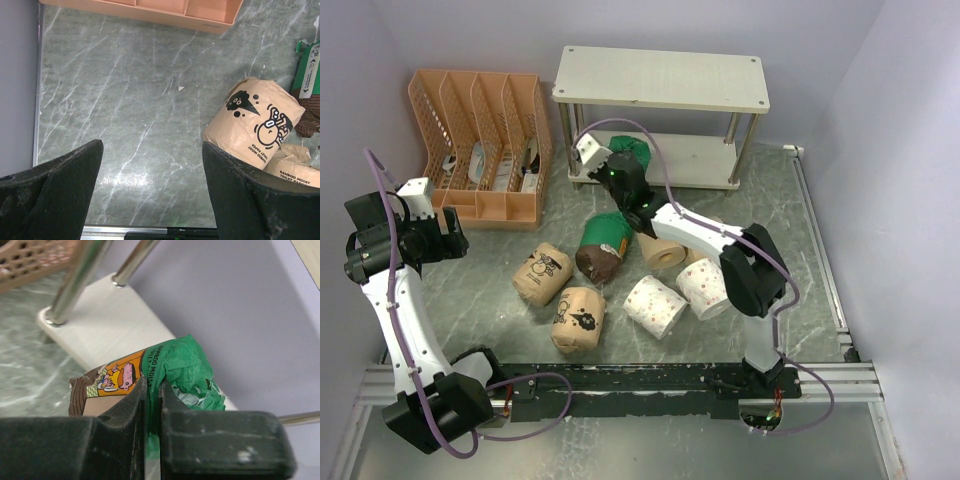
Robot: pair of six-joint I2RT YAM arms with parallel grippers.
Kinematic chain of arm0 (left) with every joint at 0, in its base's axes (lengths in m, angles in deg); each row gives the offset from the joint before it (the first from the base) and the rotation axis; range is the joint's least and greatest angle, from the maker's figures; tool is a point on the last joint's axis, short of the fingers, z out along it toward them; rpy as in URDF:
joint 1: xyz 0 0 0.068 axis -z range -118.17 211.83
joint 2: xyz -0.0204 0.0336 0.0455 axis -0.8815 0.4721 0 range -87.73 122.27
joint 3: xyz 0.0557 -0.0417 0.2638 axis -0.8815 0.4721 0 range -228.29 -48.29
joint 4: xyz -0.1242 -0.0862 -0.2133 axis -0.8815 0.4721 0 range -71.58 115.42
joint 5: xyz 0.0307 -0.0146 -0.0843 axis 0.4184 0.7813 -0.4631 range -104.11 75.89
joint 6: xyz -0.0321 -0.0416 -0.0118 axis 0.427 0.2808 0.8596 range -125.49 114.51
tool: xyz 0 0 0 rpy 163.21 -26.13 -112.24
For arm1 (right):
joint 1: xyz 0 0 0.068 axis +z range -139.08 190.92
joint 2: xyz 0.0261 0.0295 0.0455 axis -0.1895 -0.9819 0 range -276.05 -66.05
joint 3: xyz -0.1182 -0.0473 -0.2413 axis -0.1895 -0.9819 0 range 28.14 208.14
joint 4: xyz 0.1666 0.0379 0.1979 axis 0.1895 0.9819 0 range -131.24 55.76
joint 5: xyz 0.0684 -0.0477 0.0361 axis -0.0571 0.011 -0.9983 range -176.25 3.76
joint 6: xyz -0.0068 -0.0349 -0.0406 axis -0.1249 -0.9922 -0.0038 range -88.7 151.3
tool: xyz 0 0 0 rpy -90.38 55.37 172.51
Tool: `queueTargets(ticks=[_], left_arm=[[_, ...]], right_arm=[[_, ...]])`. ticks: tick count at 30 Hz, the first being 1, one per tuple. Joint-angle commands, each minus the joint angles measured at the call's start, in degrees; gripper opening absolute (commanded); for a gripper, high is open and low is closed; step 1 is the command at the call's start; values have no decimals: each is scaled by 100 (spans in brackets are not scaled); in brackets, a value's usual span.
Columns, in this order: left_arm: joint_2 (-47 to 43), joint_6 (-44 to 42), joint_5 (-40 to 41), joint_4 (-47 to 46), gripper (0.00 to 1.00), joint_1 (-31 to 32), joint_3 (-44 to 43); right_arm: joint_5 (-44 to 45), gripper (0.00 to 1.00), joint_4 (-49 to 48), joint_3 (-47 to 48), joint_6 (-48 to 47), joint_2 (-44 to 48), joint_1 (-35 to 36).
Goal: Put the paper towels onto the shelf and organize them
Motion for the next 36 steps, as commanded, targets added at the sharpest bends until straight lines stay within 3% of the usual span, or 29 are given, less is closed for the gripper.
queueTargets(ticks=[1, 12, 19, 28, 33, 36], left_arm=[[-98, 6, 64, -74, 91, -73, 9], [-27, 43, 164, -76, 90, -111, 5], [10, 50, 154, -101, 90, -226, 18], [125, 6, 70, -63, 89, -419, -3], [172, -20, 19, -52, 89, -455, -9], [163, -29, 6, -31, 89, -465, -22]], right_arm=[[858, 0, -1730, 327, -1592, -598, 50], [456, 0, -3451, 1122, -2967, -2079, 45], [-117, 0, -3145, 2046, -2572, -2722, -94], [-599, 0, -3454, 2232, -2520, -3048, -120], [-821, 15, -3347, 2240, -2252, -3067, -175], [-893, 40, -3712, 2033, -2319, -3096, -206]])
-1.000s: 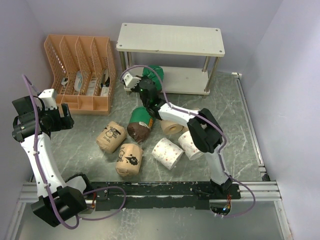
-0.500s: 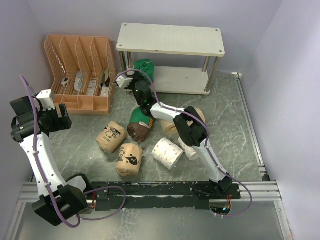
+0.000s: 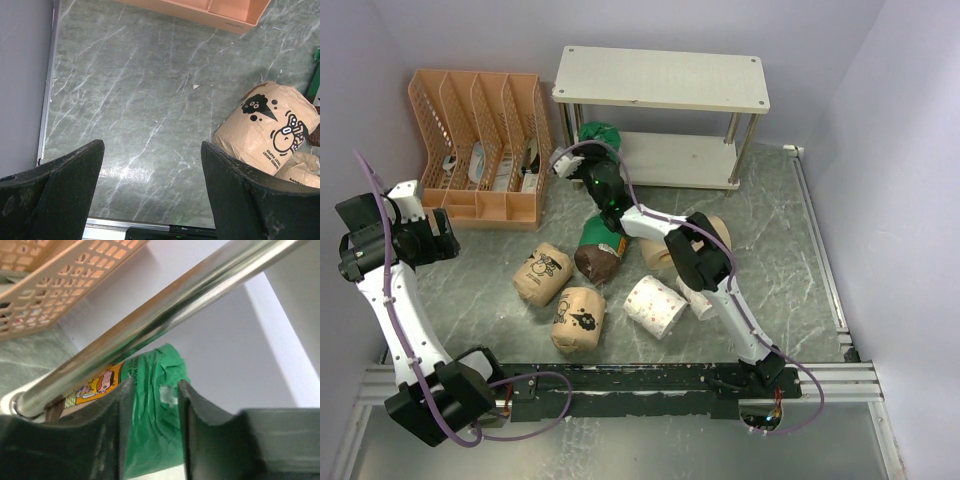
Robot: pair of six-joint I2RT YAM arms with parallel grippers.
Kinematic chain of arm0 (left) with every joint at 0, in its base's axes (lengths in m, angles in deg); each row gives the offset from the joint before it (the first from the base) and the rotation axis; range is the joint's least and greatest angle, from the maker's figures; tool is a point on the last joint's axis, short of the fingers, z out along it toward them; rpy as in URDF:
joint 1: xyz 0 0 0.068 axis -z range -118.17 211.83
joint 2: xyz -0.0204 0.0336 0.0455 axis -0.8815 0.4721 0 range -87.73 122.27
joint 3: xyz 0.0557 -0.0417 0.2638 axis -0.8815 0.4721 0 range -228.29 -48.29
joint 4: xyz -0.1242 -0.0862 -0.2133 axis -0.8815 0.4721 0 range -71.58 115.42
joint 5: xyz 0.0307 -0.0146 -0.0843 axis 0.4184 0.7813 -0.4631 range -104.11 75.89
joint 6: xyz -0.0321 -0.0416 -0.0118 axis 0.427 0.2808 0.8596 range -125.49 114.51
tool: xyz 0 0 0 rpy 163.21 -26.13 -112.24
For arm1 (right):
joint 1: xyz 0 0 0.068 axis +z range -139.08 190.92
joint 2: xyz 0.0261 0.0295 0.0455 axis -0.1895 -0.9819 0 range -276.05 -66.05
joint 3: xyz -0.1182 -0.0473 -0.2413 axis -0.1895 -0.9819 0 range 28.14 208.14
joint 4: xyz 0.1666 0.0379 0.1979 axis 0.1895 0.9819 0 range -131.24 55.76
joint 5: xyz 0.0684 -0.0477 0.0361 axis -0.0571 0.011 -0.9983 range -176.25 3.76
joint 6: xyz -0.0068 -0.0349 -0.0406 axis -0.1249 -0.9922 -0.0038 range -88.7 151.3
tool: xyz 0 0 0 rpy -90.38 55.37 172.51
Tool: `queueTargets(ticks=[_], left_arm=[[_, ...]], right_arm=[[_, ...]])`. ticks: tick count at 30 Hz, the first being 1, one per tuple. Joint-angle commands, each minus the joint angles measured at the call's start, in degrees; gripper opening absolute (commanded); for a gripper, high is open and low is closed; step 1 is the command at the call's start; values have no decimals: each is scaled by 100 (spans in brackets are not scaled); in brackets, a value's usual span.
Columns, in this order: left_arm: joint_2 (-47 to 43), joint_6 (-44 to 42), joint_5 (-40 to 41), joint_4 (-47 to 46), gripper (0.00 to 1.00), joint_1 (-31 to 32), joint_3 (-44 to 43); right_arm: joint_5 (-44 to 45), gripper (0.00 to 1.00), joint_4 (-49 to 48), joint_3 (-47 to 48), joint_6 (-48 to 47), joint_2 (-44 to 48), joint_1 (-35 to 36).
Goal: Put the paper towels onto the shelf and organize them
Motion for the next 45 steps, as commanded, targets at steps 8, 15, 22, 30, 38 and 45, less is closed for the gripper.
queueTargets(ticks=[8, 15, 22, 30, 38, 45], left_arm=[[-25, -66, -154, -1, 89, -103, -42], [-96, -108, -190, 61, 89, -107, -87], [-134, -132, -229, 68, 89, -104, -90], [-142, -258, -477, 192, 88, -110, -167], [-206, -234, -467, 125, 88, -109, -110], [-266, -253, -440, 135, 88, -106, -117]], right_arm=[[233, 73, -1460, -646, 88, 367, -17], [846, 77, -1871, -2007, 533, 1880, 301], [1288, 82, -770, -3270, 2563, 3485, 473], [-3964, 79, 1557, -4261, 7292, 4463, -1298], [-5535, 95, 2805, -3407, 7247, 3576, -1612], [-5785, 96, 2818, -3347, 7098, 2975, -1543]])
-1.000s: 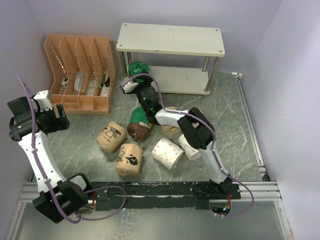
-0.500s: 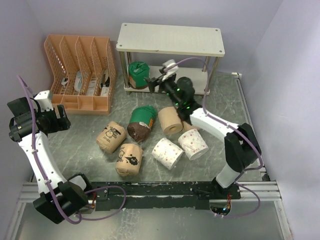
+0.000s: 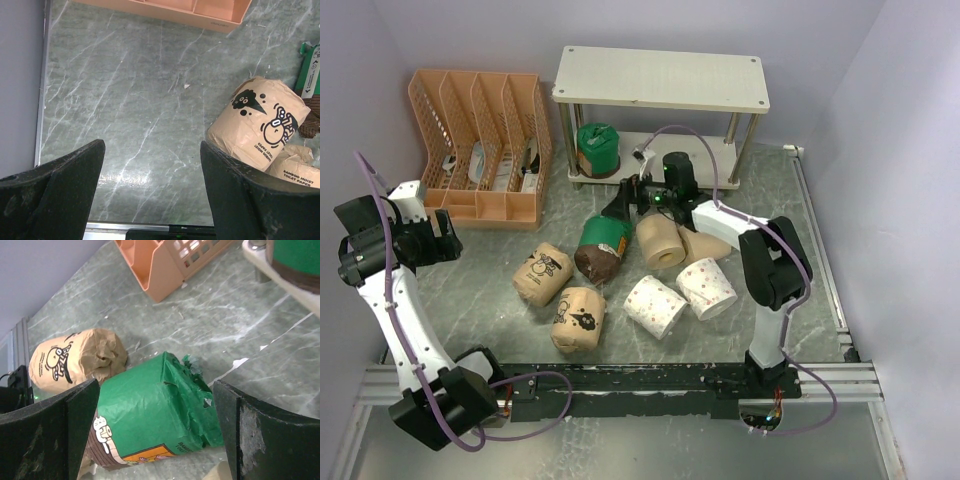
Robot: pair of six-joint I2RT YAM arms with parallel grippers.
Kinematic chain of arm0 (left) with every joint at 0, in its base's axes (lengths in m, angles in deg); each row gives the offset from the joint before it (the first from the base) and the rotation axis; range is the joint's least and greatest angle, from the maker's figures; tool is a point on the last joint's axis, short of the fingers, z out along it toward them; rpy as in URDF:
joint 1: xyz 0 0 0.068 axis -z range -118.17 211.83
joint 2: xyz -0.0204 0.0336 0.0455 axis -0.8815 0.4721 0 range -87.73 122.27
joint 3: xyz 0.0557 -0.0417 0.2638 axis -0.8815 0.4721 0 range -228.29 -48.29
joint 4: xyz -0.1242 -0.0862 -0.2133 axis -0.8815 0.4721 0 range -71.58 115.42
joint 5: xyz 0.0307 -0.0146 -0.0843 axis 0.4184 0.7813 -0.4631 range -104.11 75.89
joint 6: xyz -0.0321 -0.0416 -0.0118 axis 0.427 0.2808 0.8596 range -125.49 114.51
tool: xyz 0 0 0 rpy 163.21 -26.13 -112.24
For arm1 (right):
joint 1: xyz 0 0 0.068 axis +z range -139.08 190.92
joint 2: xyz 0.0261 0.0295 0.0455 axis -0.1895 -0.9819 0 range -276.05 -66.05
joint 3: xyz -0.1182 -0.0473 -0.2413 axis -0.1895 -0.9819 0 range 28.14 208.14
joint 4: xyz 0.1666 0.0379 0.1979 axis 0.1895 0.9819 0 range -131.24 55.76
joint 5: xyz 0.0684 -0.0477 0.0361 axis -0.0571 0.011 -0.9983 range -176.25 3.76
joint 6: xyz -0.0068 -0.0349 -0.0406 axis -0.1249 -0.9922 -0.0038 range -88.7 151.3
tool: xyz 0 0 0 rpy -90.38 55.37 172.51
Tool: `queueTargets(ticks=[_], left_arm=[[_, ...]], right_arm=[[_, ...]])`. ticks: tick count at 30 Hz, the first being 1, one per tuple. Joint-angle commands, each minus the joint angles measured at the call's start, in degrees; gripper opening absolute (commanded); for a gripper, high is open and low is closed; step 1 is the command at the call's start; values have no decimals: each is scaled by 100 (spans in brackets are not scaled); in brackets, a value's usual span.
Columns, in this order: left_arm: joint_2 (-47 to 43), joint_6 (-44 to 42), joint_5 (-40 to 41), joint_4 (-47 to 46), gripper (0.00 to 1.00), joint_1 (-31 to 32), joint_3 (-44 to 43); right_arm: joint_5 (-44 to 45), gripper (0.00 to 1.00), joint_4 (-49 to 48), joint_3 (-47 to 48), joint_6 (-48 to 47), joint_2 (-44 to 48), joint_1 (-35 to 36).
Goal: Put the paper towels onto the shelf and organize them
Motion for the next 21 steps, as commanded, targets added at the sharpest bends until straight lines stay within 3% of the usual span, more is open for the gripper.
queueTargets(ticks=[1, 13, 21], left_arm=[[-135, -79, -124, 53, 88, -68, -120], [-154, -53, -135, -26, 88, -74, -60], [-161, -38, -114, -51, 88, -70, -41]], right_arm=[[-466, 96, -27, 43, 85, -292, 9], [-377, 91, -60, 21, -217, -783, 35], [-1088, 48, 17, 321, -166, -1159, 44]])
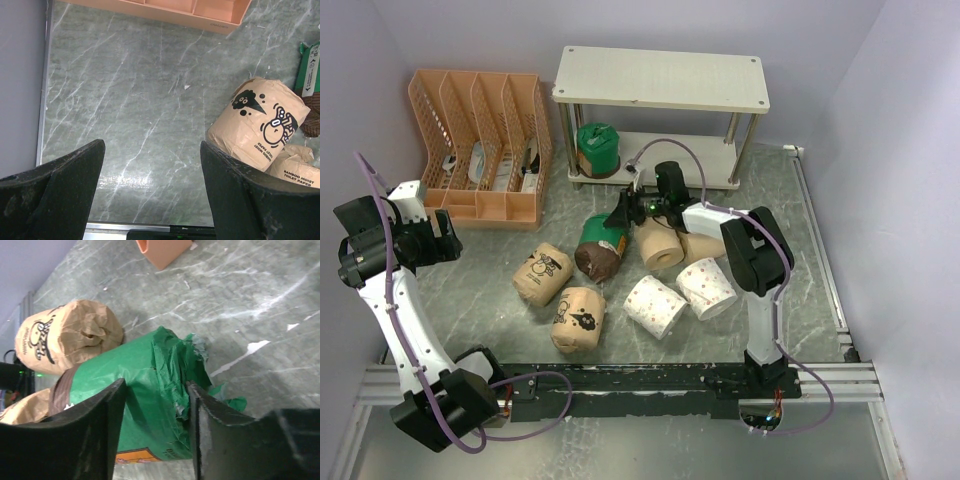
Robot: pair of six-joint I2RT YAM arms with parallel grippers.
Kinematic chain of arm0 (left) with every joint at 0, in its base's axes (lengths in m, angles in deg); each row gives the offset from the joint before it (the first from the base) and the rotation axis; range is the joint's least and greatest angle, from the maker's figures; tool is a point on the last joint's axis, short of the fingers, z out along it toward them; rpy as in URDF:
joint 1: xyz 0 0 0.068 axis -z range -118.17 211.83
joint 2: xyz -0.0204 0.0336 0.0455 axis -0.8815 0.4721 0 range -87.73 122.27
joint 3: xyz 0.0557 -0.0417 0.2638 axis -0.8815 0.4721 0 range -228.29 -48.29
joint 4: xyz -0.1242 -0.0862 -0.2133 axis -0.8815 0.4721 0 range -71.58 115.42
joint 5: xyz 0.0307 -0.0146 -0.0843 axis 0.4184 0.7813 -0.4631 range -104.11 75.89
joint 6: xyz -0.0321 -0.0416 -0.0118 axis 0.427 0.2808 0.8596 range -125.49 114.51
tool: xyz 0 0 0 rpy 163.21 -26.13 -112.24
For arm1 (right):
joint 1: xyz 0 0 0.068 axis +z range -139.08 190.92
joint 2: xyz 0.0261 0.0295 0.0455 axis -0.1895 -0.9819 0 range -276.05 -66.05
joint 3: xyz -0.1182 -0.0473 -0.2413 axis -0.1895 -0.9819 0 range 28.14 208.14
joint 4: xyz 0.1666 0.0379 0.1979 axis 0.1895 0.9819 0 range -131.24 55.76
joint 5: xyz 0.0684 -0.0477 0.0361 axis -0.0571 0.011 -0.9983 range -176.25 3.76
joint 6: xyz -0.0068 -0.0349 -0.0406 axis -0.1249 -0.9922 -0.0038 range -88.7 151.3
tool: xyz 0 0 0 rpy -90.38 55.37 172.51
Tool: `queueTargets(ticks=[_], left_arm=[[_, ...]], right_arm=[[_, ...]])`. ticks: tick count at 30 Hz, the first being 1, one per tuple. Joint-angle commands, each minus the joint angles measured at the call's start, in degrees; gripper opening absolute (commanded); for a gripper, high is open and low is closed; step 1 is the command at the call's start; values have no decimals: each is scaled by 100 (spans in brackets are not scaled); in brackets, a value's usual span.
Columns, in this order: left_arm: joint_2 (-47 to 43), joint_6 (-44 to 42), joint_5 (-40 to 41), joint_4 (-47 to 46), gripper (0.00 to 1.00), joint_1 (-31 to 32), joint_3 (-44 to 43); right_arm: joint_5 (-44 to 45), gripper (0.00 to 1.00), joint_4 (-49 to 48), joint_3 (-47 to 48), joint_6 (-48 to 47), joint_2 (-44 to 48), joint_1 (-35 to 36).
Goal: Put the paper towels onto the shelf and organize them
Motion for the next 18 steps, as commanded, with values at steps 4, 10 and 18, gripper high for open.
queueTargets(ticks=[4, 10, 18], left_arm=[[-95, -19, -118, -58, 88, -68, -42], [-92, -19, -137, -58, 88, -74, -42], [-84, -19, -140, -55, 88, -74, -41]], right_arm=[[-710, 30, 14, 185, -39, -282, 27], [-549, 0, 295, 212, -272, -74, 24], [1404, 0, 1396, 733, -825, 1148, 61]])
